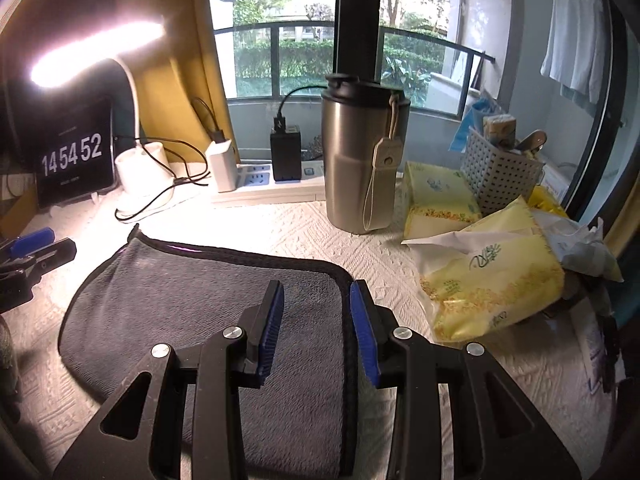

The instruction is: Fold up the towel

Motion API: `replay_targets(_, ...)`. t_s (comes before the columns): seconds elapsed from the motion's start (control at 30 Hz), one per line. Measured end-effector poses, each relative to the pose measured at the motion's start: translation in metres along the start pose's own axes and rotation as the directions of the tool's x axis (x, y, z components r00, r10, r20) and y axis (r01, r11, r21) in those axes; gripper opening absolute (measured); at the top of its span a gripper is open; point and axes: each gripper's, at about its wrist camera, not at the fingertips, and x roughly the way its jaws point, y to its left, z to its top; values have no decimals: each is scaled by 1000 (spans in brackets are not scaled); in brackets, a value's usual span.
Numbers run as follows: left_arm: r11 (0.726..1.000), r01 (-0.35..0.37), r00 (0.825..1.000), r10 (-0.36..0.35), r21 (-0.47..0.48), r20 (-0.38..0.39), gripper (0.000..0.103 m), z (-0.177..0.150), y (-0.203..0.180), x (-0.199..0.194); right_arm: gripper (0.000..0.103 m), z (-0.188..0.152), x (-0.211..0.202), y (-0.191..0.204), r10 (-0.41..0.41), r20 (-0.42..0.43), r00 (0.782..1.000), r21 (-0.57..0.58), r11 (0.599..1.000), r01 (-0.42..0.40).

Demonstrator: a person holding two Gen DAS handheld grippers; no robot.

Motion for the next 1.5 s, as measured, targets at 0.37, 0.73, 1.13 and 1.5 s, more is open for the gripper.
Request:
replay_targets(0.37,1000,14,999,-14,3,41,73,-10,-2,-37,37,-8,-38,11,-9,43,999,-10,1000,9)
replay_targets(0.73,1000,6,997,-6,6,73,73,-21,-1,-69,37,-19,-71,21,-14,78,997,-19,1000,15)
replay_targets(1.13,1000,13,993,-15,18,114,73,-32,-6,-102,37,-33,-105,26,-26,112,993,-19,999,28)
replay_targets(1.5,999,19,988,-23,28,155,73,-47,-7,-135,37,-49,-140,31,-37,152,988,-20,999,40)
